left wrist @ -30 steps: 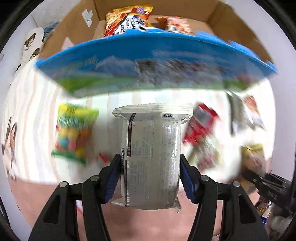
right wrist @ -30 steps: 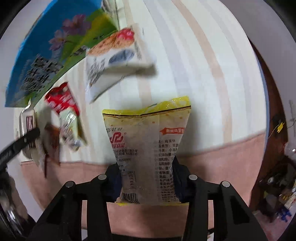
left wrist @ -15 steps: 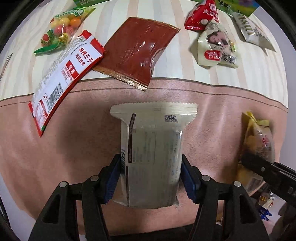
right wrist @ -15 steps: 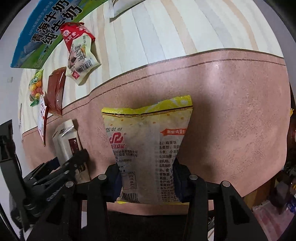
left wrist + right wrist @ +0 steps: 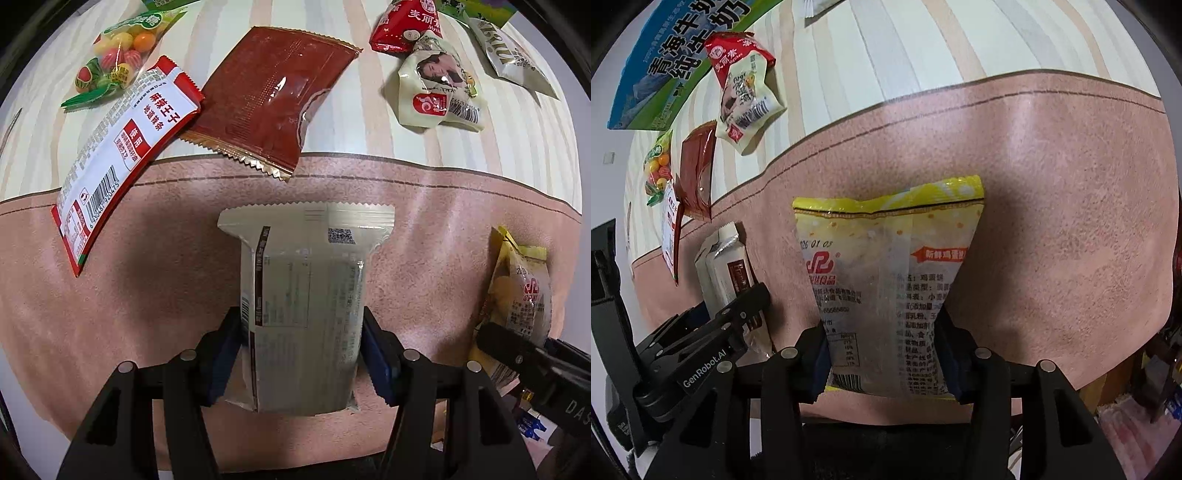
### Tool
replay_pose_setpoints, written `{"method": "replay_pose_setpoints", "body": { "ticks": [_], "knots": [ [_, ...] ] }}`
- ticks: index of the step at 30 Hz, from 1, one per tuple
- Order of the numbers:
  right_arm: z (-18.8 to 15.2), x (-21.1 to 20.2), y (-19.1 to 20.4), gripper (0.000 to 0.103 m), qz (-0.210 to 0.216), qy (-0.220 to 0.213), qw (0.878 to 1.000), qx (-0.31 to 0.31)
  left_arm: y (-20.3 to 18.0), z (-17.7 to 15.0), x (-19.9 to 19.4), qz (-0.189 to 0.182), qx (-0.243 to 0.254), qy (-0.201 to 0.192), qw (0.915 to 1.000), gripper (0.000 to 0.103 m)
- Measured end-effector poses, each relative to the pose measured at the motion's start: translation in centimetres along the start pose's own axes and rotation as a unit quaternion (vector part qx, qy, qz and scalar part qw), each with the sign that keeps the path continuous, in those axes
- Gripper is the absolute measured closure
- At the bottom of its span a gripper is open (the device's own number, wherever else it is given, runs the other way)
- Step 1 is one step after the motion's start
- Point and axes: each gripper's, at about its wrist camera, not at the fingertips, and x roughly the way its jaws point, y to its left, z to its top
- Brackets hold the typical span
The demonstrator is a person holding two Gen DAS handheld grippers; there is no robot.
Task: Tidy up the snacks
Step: 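Carry both packs into the box and release them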
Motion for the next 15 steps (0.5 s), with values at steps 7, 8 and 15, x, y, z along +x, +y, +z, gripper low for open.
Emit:
{"method": "replay_pose_setpoints", "body": {
  "ticks": [7, 8, 15],
  "knots": [
    [-0.9, -0.5, 1.6, 0.061, 0.002, -0.022, 1.0, -0.016, -1.4, 0.2, -2.5, -0.016, 0.008, -0.004, 0.9998, 0.046],
    [-0.9, -0.8, 1.6, 0.061, 0.007, -0.023, 1.0, -0.017, -1.5, 0.4, -3.3, -0.025, 0.008, -0.007, 0.9996, 0.046],
    [1.3, -8.0, 3.0, 0.062, 0.069, -0.078, 0.994, -0.026, -2.3, 4.8, -12.2, -0.077, 0.012, -0.081, 0.9936, 0.046]
  ]
}}
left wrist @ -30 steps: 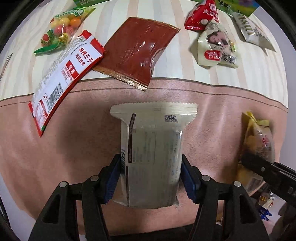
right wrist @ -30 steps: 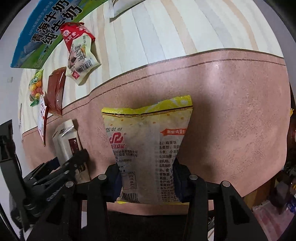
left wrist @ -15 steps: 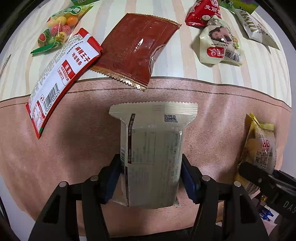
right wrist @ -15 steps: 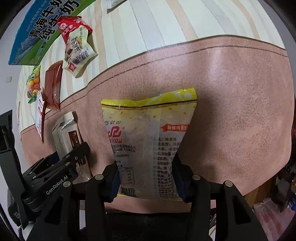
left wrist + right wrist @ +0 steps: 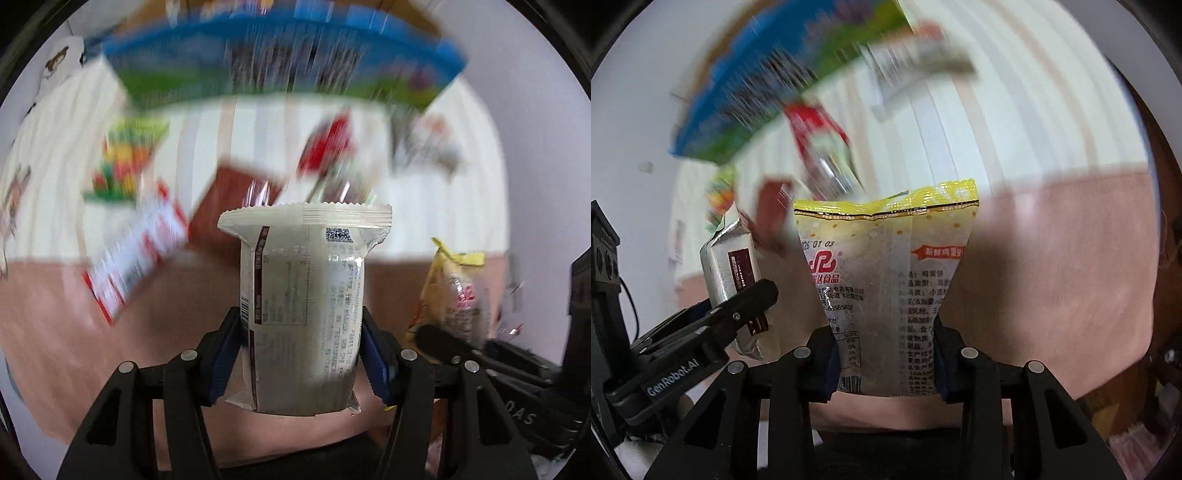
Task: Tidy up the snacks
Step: 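Carry both packs into the box and release them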
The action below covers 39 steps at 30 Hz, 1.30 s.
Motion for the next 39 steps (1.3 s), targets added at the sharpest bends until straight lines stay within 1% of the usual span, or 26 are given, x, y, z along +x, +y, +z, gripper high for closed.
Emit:
{"method": "replay_pose_setpoints", "body": {
  "ticks": [2, 4, 6, 9, 11, 12, 14, 15, 17, 18, 22, 24, 26, 27, 28, 29, 30, 31, 32, 35, 38, 39],
  "knots": [
    [1.7, -2.2, 0.9, 0.062, 0.014, -0.021, 1.0, -0.009, -0.5, 2.2, -2.1, -0.01, 0.004, -0.021, 0.9997, 0.046],
    [4.0, -5.0, 2.2, 0.062, 0.029, -0.048, 0.998, -0.02, -1.0, 5.2, -4.7, -0.022, 0.004, -0.047, 0.9987, 0.045],
    [6.7, -7.5, 3.5, 0.062, 0.04, -0.076, 0.996, -0.038, -1.2, 7.9, -6.8, -0.021, 0.008, -0.071, 0.9972, 0.045],
    [10.4, -10.2, 5.2, 0.062, 0.036, -0.11, 0.991, -0.064, -1.7, 12.9, -8.9, -0.015, 0.012, -0.1, 0.9948, 0.045],
    [13.6, -11.4, 6.8, 0.062, 0.023, -0.132, 0.987, -0.085, -2.0, 16.6, -9.6, -0.008, 0.016, -0.111, 0.9937, 0.045],
    [15.2, -11.6, 7.2, 0.062, 0.014, -0.14, 0.986, -0.093, -2.2, 19.0, -9.7, -0.003, 0.017, -0.114, 0.9934, 0.045],
    [18.7, -11.5, 8.1, 0.062, -0.001, -0.142, 0.984, -0.104, -2.2, 22.2, -9.3, -0.003, 0.017, -0.107, 0.9941, 0.045],
    [21.0, -11.0, 8.6, 0.062, -0.01, -0.14, 0.985, -0.106, -2.2, 24.1, -8.8, -0.002, 0.017, -0.1, 0.9948, 0.045],
    [23.7, -10.2, 9.2, 0.062, -0.022, -0.134, 0.985, -0.106, -2.2, 27.7, -7.6, -0.008, 0.014, -0.08, 0.9966, 0.045],
    [25.6, -9.4, 9.5, 0.062, -0.027, -0.124, 0.986, -0.107, -2.2, 29.7, -6.7, -0.015, 0.008, -0.069, 0.9975, 0.045],
    [30.0, -7.4, 9.6, 0.062, -0.046, -0.108, 0.988, -0.104, -2.2, 34.8, -3.5, -0.034, -0.002, -0.024, 0.9992, 0.045],
    [32.1, -6.2, 9.6, 0.062, -0.055, -0.098, 0.988, -0.105, -2.2, 36.5, -1.8, -0.044, -0.005, -0.002, 0.999, 0.045],
    [33.3, -4.9, 9.9, 0.061, -0.063, -0.085, 0.988, -0.11, -2.3, 38.1, 0.2, -0.049, -0.004, 0.023, 0.9985, 0.044],
    [34.0, -4.1, 9.9, 0.057, -0.067, -0.074, 0.989, -0.106, -2.5, 38.8, 1.1, -0.045, 0.0, 0.038, 0.9983, 0.044],
    [34.7, -3.2, 9.8, 0.035, -0.076, -0.061, 0.99, -0.106, -2.6, 39.4, 2.0, -0.041, 0.005, 0.05, 0.9979, 0.043],
    [35.2, -2.7, 9.8, 0.019, -0.083, -0.053, 0.989, -0.106, -2.7, 39.8, 2.5, -0.031, 0.009, 0.053, 0.9981, 0.04],
    [35.6, -2.1, 9.6, 0.005, -0.089, -0.046, 0.989, -0.106, -2.7, 40.1, 2.8, -0.022, 0.009, 0.052, 0.9984, 0.028],
    [35.7, -1.8, 9.6, 0.005, -0.085, -0.043, 0.989, -0.109, -2.7, 40.4, 3.0, -0.027, 0.011, 0.05, 0.9983, 0.019],
    [35.7, -1.5, 9.6, 0.005, -0.09, -0.041, 0.989, -0.111, -2.6, 40.5, 3.0, -0.031, 0.008, 0.047, 0.9984, 0.017],
    [35.9, -0.9, 9.0, 0.005, -0.09, -0.031, 0.989, -0.11, -2.4, 40.2, 3.1, -0.037, 0.006, 0.045, 0.9983, 0.016],
    [36.1, -0.9, 8.9, 0.005, -0.09, -0.033, 0.989, -0.11, -2.3, 39.7, 2.5, -0.03, 0.009, 0.04, 0.9987, 0.016],
    [35.5, -1.3, 9.3, 0.005, -0.091, -0.035, 0.989, -0.109, -2.2, 39.4, 2.3, -0.029, 0.009, 0.037, 0.9989, 0.016]
  ]
}}
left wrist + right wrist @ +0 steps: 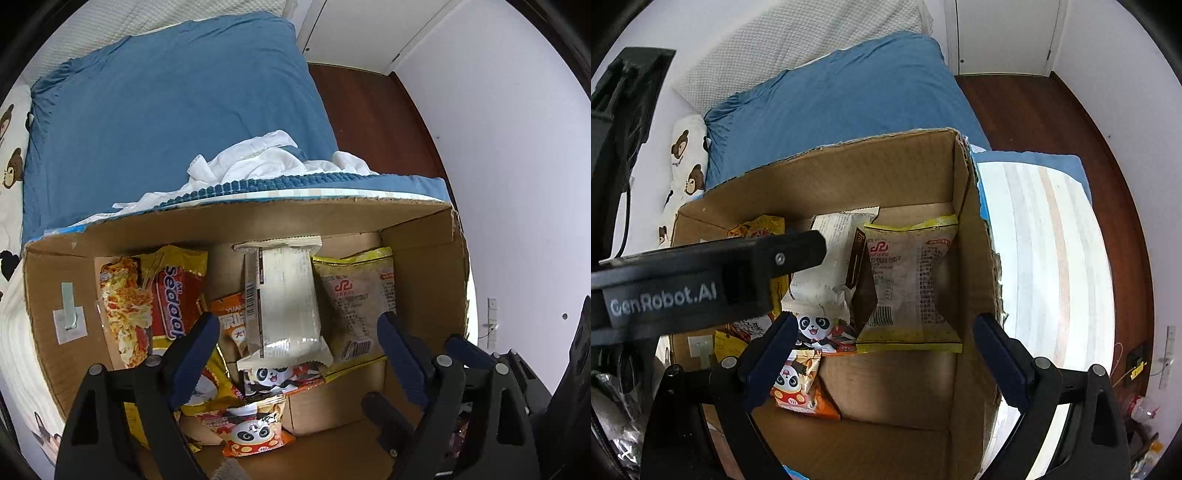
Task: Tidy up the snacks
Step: 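Carry both packs into the box and release them, then grasp the red-white spicy strip pack with the left tool while the right tool grasps the brown sauce packet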
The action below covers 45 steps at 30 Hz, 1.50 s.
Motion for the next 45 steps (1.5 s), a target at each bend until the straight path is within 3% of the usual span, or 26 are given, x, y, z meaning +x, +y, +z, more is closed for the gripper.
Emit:
{"method": "replay_pose_setpoints", "body": {
  "ticks": [9, 19, 27, 31, 35, 39, 45],
  "knots": [
    [-2.6, -2.7, 0.8, 0.005, -0.012, -0.031, 0.999, 0.001, 0.5, -3.8, -4.8, 0.033, 0.008, -0.064, 0.9973, 0.016],
    [-7.3, -7.5, 2.5, 0.006, -0.012, -0.082, 0.997, -0.003, 2.0, -10.4, -11.1, 0.061, 0.003, -0.147, 0.9872, 0.016],
    [-11.8, -10.9, 4.1, 0.006, 0.011, -0.11, 0.994, -0.005, 2.7, -16.1, -14.0, 0.064, -0.001, -0.171, 0.9831, 0.016],
    [-15.5, -10.3, 4.4, 0.006, 0.034, -0.098, 0.995, -0.001, 3.5, -20.2, -14.3, 0.089, 0.008, -0.18, 0.9797, 0.016],
    [-19.8, -7.3, 4.3, 0.007, 0.056, -0.061, 0.997, 0.003, 5.5, -25.5, -11.9, 0.131, 0.036, -0.155, 0.9785, 0.016],
    [-23.2, -2.8, 3.5, 0.036, 0.065, -0.009, 0.998, 0.014, 8.3, -30.4, -6.1, 0.179, 0.073, -0.077, 0.978, 0.016],
    [-26.4, 1.9, 2.9, 0.037, 0.08, 0.036, 0.995, 0.043, 12.9, -34.7, 1.7, 0.191, 0.076, 0.024, 0.9784, 0.016]
  ]
}}
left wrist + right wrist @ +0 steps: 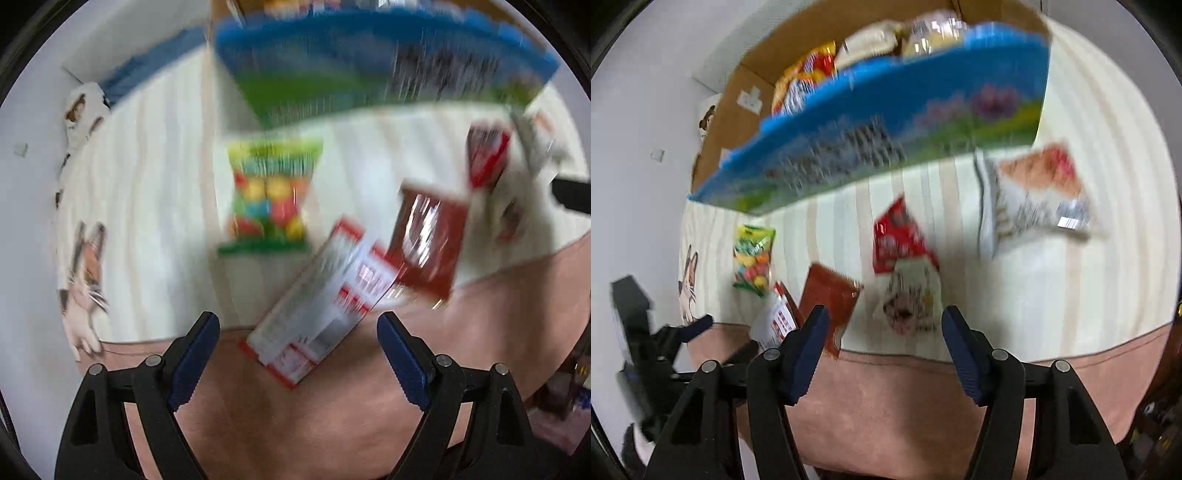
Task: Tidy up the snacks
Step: 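Grasp the red-white spicy strip pack with the left tool while the right tool grasps the brown sauce packet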
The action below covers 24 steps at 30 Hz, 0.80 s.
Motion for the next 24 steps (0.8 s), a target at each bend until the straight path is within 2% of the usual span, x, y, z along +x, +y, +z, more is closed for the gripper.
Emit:
{"method": "replay_pose_setpoints", "body": {
  "ticks": [6, 8, 9, 10, 12, 15, 19, 21, 24],
  "knots": [
    [-2.1, 2.3, -0.1, 0.037, 0.019, 0.026, 0.999, 0.029, -0.7, 0.8, 3.8, 0.002, 0.026, 0.028, 0.9993, 0.016],
    [-2.7, 3.2, 0.6, 0.037, 0.021, 0.034, 0.999, 0.026, -0.4, 1.5, 4.5, -0.012, 0.012, 0.03, 0.9994, 0.018],
    [-3.0, 3.7, 1.0, 0.037, 0.022, 0.039, 0.999, 0.025, 0.1, 1.8, 4.6, -0.027, -0.009, 0.028, 0.9992, 0.03],
    [-3.2, 4.2, 1.5, 0.037, 0.023, 0.041, 0.999, 0.024, 0.9, 2.3, 4.6, -0.051, -0.042, 0.031, 0.9973, 0.035],
    [-3.2, 5.1, 2.5, 0.037, 0.03, 0.043, 0.998, 0.025, 2.7, 2.5, 4.7, -0.082, -0.109, 0.035, 0.99, 0.035],
    [-2.9, 6.5, 3.9, 0.037, 0.038, 0.044, 0.998, 0.034, 4.5, 1.9, 5.0, -0.104, -0.18, 0.042, 0.9773, 0.035],
    [-1.7, 9.5, 5.6, 0.037, 0.031, 0.05, 0.996, 0.06, 5.8, 0.5, 5.6, -0.118, -0.227, 0.052, 0.9653, 0.035],
    [-1.2, 11.0, 6.4, 0.036, 0.008, 0.056, 0.997, 0.056, 5.9, 0.0, 5.7, -0.122, -0.222, 0.05, 0.9661, 0.035],
    [-1.1, 12.4, 7.9, 0.038, -0.036, 0.052, 0.998, 0.021, 4.9, 0.0, 5.6, -0.105, -0.161, 0.056, 0.9798, 0.035]
  ]
}}
